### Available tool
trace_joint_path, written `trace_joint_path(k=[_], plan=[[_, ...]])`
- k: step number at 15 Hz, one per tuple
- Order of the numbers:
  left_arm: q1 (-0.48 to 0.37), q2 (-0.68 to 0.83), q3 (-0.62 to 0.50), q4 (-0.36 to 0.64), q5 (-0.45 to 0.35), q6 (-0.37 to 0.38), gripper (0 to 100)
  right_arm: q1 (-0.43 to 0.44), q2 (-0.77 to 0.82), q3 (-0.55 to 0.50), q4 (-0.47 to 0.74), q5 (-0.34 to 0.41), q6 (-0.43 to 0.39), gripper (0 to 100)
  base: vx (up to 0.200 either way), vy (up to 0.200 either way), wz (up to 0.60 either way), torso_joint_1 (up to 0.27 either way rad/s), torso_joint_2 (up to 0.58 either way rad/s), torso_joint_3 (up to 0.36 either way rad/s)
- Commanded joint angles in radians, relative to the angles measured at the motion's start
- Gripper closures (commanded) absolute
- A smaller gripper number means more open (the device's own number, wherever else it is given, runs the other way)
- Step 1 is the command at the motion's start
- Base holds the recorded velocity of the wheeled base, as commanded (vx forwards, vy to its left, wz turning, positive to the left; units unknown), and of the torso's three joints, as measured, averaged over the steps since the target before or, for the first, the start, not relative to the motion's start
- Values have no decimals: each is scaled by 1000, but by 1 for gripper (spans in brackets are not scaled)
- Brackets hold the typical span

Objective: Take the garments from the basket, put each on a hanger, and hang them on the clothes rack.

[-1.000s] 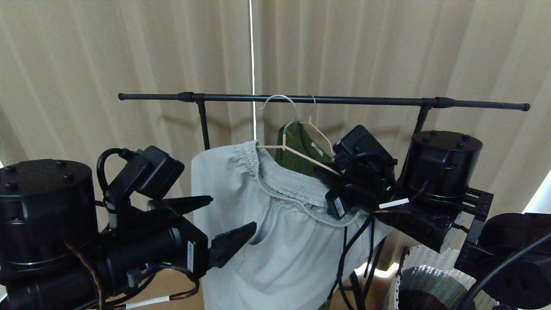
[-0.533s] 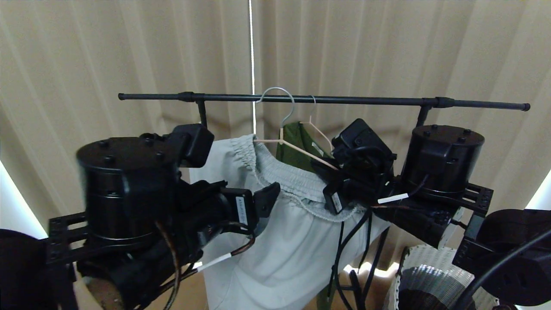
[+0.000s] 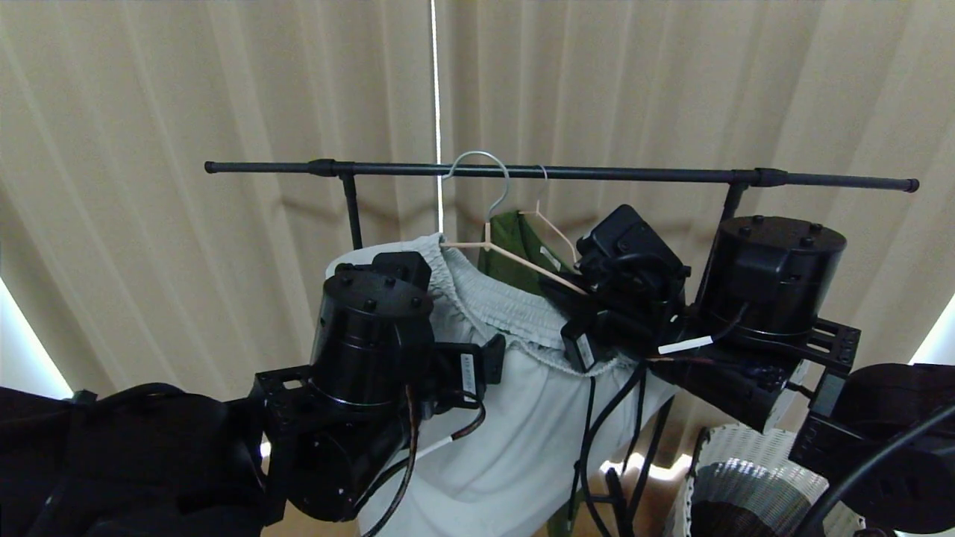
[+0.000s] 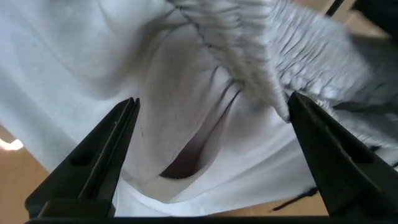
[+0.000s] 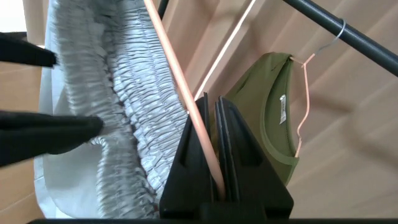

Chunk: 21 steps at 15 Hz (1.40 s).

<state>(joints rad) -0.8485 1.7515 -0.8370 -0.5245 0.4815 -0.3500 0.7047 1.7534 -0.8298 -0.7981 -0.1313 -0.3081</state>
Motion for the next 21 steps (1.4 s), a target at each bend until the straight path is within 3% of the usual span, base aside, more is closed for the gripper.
trace_joint_path(k=[1,3,4,11,15,16,21], plan=[[2,11,1,-2,0,0,0,1,-3,0,-1,-1,0,100,0,0,0,0,0,0],[2,8,1,-3,0,2,0,9,-3,5,-1,-1,0,100,0,0,0,0,0,0],[2,8,3,-3,0,2,100,10,-5,5,-1,-1,0,100,0,0,0,0,0,0],[29,-33,78,-9,5,34,100,-1,-23,24,2,-1,0,100,0,0,0,0,0,0],[65,-179,286,-187,-6,198,100,-65,-12,41,19,-1,-2,100,0,0,0,0,0,0],[80,-213,282,-198,-17,220,100,-65,-14,57,30,1,-2,100,0,0,0,0,0,0],[252,-270,202,-197,-185,281,100,-22,-12,139,34,9,-2,100,0,0,0,0,0,0]])
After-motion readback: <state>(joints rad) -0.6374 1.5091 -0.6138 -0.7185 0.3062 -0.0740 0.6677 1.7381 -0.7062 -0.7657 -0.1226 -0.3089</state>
